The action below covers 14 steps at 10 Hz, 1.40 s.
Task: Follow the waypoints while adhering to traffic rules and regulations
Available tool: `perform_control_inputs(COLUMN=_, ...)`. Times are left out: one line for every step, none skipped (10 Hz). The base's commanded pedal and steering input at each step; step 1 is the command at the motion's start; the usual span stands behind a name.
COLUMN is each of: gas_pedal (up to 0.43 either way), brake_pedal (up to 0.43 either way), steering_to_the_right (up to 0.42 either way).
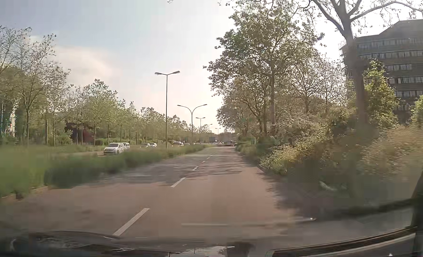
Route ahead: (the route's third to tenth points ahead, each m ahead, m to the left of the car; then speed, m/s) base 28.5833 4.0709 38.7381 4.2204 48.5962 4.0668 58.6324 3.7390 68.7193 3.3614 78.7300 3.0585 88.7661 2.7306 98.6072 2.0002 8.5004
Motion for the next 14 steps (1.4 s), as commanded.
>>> perform_control_inputs(gas_pedal=0.189, brake_pedal=0.0, steering_to_the_right=0.03)
perform_control_inputs(gas_pedal=0.189, brake_pedal=0.0, steering_to_the_right=0.023)
perform_control_inputs(gas_pedal=0.189, brake_pedal=0.0, steering_to_the_right=0.019)
perform_control_inputs(gas_pedal=0.197, brake_pedal=0.0, steering_to_the_right=0.016)
perform_control_inputs(gas_pedal=0.197, brake_pedal=0.0, steering_to_the_right=0.013)
perform_control_inputs(gas_pedal=0.197, brake_pedal=0.0, steering_to_the_right=0.011)
perform_control_inputs(gas_pedal=0.197, brake_pedal=0.0, steering_to_the_right=0.008)
perform_control_inputs(gas_pedal=0.197, brake_pedal=0.0, steering_to_the_right=0.006)
perform_control_inputs(gas_pedal=0.197, brake_pedal=0.0, steering_to_the_right=0.006)
perform_control_inputs(gas_pedal=0.197, brake_pedal=0.0, steering_to_the_right=0.005)
perform_control_inputs(gas_pedal=0.197, brake_pedal=0.0, steering_to_the_right=0.003)
perform_control_inputs(gas_pedal=0.197, brake_pedal=0.0, steering_to_the_right=0.001)
perform_control_inputs(gas_pedal=0.197, brake_pedal=0.0, steering_to_the_right=0.001)
perform_control_inputs(gas_pedal=0.197, brake_pedal=0.0, steering_to_the_right=0.001)
